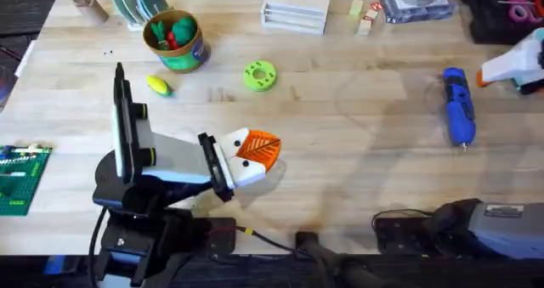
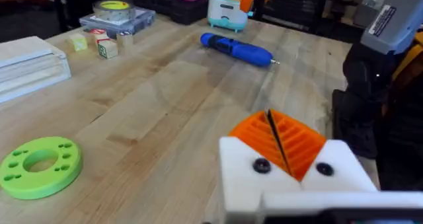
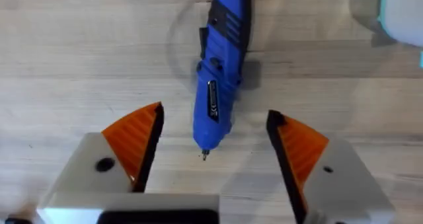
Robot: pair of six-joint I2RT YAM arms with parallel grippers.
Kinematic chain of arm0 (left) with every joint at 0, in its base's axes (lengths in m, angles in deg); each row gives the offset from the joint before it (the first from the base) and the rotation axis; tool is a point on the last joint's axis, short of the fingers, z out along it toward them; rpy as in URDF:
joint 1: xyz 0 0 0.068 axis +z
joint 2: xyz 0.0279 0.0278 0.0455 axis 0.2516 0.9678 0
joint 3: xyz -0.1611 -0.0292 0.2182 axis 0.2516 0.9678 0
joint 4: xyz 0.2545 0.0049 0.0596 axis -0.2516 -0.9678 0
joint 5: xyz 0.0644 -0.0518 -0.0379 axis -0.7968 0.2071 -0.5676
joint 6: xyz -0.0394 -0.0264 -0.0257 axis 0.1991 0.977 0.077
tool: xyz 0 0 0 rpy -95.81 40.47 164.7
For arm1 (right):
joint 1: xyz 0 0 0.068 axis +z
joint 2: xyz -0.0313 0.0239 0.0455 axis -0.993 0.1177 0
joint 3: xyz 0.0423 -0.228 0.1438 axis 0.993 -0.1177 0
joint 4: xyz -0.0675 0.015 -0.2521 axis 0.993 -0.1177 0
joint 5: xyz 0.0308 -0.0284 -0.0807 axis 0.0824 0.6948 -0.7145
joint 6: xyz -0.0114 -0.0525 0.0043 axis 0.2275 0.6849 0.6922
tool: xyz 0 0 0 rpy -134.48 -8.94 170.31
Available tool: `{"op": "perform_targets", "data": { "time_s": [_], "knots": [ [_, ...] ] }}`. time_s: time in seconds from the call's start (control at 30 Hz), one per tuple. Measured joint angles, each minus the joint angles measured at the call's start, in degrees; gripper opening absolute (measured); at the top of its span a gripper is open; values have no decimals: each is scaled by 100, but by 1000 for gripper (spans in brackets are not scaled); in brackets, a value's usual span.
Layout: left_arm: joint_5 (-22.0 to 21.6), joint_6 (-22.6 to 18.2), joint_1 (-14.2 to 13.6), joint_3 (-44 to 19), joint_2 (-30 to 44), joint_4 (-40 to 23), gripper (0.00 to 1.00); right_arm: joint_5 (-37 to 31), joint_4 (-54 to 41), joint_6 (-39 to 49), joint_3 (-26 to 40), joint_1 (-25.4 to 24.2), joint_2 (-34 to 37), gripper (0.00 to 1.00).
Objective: Pick up the gripper from the table and insert it into the empty holder that is missing its gripper. Then pick up a screw, insert it into the mounting hole, and use the screwdriver to tighten it. Finally, clean up the table by picking up the vegetable and placing it into the bucket.
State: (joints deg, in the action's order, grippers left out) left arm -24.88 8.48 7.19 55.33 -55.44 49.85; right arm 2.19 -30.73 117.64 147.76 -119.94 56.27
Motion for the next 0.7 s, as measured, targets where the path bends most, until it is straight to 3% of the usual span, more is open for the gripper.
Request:
{"op": "perform_targets", "data": {
  "time_s": [0.7],
  "knots": [
    [1, 0, 0, 0, 1, 0, 4, 74, 290, 290, -2, 103, 1009, 992]
  ]
}}
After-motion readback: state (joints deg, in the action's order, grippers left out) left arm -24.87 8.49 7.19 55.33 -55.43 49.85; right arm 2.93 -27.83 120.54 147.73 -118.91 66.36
